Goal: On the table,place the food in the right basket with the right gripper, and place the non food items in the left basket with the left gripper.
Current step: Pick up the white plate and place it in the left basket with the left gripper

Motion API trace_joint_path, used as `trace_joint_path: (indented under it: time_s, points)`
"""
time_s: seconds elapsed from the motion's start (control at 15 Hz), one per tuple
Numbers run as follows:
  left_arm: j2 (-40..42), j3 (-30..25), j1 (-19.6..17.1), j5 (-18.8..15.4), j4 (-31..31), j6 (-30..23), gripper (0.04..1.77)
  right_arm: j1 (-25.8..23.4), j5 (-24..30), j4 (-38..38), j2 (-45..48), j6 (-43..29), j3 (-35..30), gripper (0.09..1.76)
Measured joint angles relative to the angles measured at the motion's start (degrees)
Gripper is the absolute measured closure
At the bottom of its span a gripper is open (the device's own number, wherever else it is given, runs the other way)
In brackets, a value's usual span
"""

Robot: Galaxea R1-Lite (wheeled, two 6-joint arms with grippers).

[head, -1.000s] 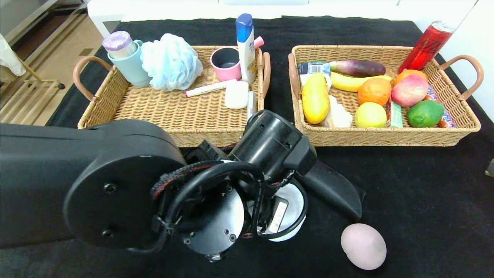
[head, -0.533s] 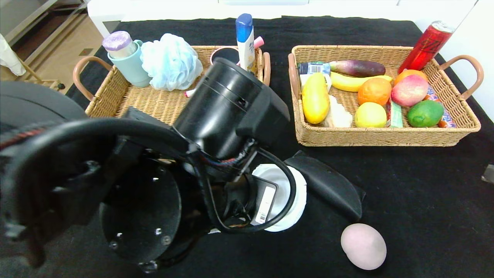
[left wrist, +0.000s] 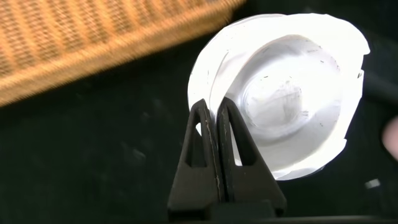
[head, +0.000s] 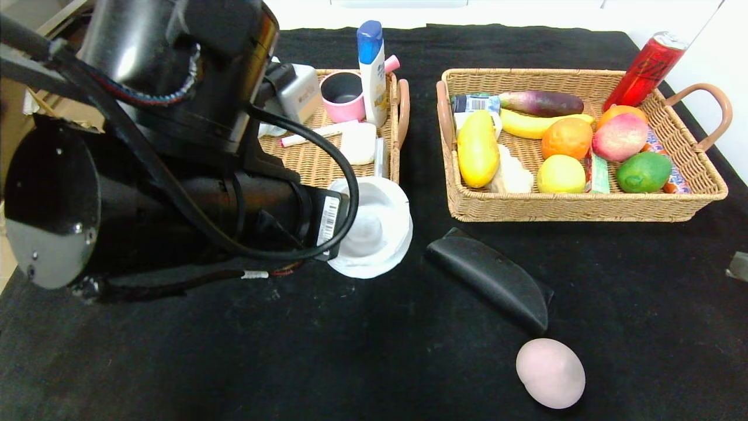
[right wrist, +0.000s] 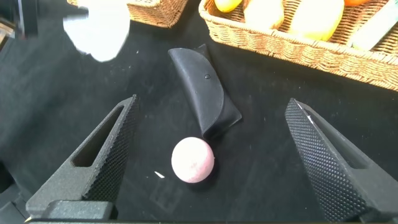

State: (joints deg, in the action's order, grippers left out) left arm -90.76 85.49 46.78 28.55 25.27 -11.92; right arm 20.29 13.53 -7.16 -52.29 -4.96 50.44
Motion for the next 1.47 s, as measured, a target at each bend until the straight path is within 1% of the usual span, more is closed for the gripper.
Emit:
trace_joint_path:
  time_s: [0.33,0.53,0.73,0.87,1.0,1.27,1.47]
  points:
    - [-1.83,2.60,-7.56,-2.49,-8.41,3.80,1.70,0.00,0.00,-0.01,0.06,0.00,0.07,0.14]
    - [-4.13,3.23,-10.42,-3.08,-14.77,4.84,1.70,-0.02,-0.02,0.00,0.06,0.00,0.07,0.14]
    - [-5.85,4.00,-12.63,-3.30,-19.19,6.36,1.70,-0.02,-0.02,0.00,0.09,0.00,0.07,0.14]
    - [-7.14,4.50,-14.45,-4.96,-22.63,6.61,1.70,-0.06,-0.02,0.02,-0.02,-0.02,0.38,0.14]
    - [-8.63,5.16,-16.24,-5.81,-25.27,6.67,1.70,-0.06,-0.04,0.00,-0.02,-0.02,0.43,0.14]
    - [-10.62,5.66,-17.81,-6.10,-28.55,7.08,1.70,-0.09,-0.06,0.11,0.04,0.00,0.43,0.14]
    - [-10.86,5.11,-17.18,-5.95,-29.43,7.19,1.70,-0.09,-0.06,0.13,0.06,0.00,0.43,0.14]
